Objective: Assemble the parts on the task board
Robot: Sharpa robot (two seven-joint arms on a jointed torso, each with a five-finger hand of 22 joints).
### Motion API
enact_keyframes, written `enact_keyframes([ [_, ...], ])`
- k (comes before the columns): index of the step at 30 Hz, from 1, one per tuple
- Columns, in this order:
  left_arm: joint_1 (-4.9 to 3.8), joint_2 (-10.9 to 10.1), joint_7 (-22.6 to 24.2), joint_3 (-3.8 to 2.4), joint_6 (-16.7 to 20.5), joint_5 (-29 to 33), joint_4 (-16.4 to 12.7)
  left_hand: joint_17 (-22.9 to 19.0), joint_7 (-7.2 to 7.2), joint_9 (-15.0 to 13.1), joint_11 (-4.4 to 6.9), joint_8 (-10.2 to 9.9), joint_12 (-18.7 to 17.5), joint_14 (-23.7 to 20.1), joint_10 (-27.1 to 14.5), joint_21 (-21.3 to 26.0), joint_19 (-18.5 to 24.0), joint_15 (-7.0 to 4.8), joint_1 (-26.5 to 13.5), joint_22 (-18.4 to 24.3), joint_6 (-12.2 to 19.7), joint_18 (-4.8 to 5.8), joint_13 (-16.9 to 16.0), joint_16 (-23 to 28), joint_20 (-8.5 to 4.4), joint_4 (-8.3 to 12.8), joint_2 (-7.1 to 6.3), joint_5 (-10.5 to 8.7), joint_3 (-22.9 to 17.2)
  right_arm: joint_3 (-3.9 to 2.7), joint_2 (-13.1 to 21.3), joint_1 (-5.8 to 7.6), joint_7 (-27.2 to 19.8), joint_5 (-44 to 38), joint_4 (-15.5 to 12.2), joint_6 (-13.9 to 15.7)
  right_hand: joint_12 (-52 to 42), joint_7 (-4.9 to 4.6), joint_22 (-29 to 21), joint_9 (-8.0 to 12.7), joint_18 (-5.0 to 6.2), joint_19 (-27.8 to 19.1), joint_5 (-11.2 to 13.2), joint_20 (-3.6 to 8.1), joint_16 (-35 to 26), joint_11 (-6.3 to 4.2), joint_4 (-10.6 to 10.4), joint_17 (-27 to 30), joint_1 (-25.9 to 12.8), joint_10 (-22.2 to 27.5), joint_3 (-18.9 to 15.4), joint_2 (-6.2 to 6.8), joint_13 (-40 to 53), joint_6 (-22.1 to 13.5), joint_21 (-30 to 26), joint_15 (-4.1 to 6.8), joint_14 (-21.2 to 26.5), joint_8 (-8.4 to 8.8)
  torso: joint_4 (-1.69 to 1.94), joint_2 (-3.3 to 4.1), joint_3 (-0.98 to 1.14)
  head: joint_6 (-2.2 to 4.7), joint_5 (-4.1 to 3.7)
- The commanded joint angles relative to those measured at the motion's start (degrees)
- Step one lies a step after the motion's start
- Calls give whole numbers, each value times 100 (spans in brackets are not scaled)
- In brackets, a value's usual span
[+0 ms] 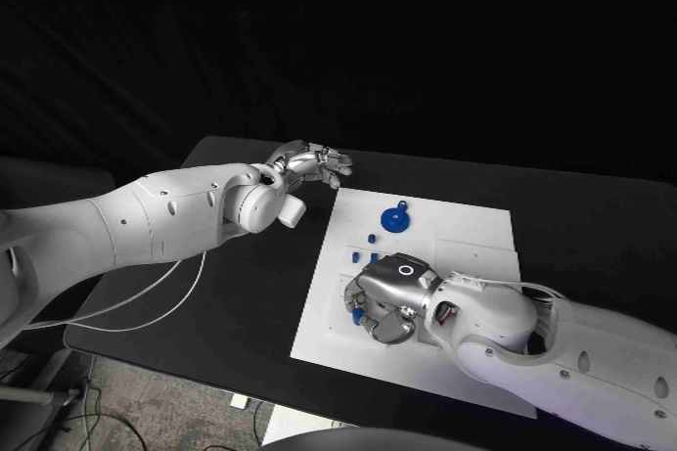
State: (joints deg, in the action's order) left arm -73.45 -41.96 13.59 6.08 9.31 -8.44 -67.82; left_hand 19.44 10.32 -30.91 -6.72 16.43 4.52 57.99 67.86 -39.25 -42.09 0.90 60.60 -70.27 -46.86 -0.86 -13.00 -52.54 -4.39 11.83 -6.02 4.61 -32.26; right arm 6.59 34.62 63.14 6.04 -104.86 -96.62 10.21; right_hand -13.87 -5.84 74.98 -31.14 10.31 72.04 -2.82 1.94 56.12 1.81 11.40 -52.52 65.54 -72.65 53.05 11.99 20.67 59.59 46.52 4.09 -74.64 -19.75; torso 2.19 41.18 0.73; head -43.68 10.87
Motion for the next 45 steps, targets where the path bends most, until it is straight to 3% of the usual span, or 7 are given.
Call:
enact_keyframes([
  [1,-2,8,37,-4,-91,30,0,9,3,-4,-1,24,21,14,-48,33,-13,-7,-42,-6,54,-7,-5,5,-42,-28,-10,-30,21,50,-9,-42,47,-111,-3,-353,-18,-17,114,15,469,-38,-72,8,27,13,34,-13,-44,-6,-1,-16,-13,36,22,31,43,0,-2,1,-2,-1,-1],
  [5,-2,8,29,-4,-102,30,1,10,3,-4,-2,25,22,14,-48,34,-13,-7,-42,-7,54,-7,-5,6,-42,-28,-10,-30,21,55,-3,-42,33,-48,-1,-295,1,-27,114,3,469,-83,-618,-25,28,28,62,-33,-235,18,-213,96,-27,19,57,13,84,28,-2,-1,3,0,-3],
  [10,-2,4,22,-3,-114,30,1,10,3,-4,-2,25,22,14,-49,34,-13,-7,-42,-7,54,-7,-6,6,-42,-29,-10,-30,21,55,7,-41,12,81,5,-172,22,-42,107,6,469,-109,-770,-35,11,45,59,-28,-325,52,-331,168,-38,-18,52,0,111,52,0,0,8,8,-7],
  [12,-2,1,22,-3,-108,30,4,10,3,-4,-2,25,22,13,-49,35,-13,-7,-43,-7,55,-7,-6,6,-42,-29,-11,-30,22,55,8,-41,18,104,3,-110,169,-149,103,57,468,-160,-1053,-56,-32,130,75,-9,-599,320,-663,384,-103,-283,38,-94,170,195,-1,-1,9,9,-11],
  [16,-2,2,19,-3,-105,30,6,12,4,-4,-3,25,21,12,-52,36,-13,-6,-46,-8,58,-6,-6,7,-42,-31,-13,-31,23,55,12,-41,41,123,9,41,359,-259,94,83,469,-190,-1496,-74,-24,270,253,5,-702,674,-1298,394,-209,-526,37,-225,156,309,-6,1,9,14,-13],
  [34,-1,1,17,-3,-127,34,35,27,11,0,-8,29,21,3,-66,48,-12,-1,-84,-15,77,-2,-8,19,-38,-61,-24,-70,40,15,376,65,-249,1073,-235,525,530,-347,81,235,469,-486,-1350,-106,-13,536,437,10,-994,1434,-2330,501,-517,-1180,-131,-479,487,609,-4,-1,11,70,-60],
  [45,-1,6,19,-3,-122,35,52,29,11,0,-8,30,22,2,-67,50,-12,-1,-85,-16,79,-3,-8,21,-39,-62,-25,-78,41,-300,905,351,-715,3636,-349,727,244,-412,70,222,469,-478,-1289,-94,57,481,218,5,-927,1334,-2315,376,-511,-1107,-159,-421,536,521,0,-4,6,194,-231],
])
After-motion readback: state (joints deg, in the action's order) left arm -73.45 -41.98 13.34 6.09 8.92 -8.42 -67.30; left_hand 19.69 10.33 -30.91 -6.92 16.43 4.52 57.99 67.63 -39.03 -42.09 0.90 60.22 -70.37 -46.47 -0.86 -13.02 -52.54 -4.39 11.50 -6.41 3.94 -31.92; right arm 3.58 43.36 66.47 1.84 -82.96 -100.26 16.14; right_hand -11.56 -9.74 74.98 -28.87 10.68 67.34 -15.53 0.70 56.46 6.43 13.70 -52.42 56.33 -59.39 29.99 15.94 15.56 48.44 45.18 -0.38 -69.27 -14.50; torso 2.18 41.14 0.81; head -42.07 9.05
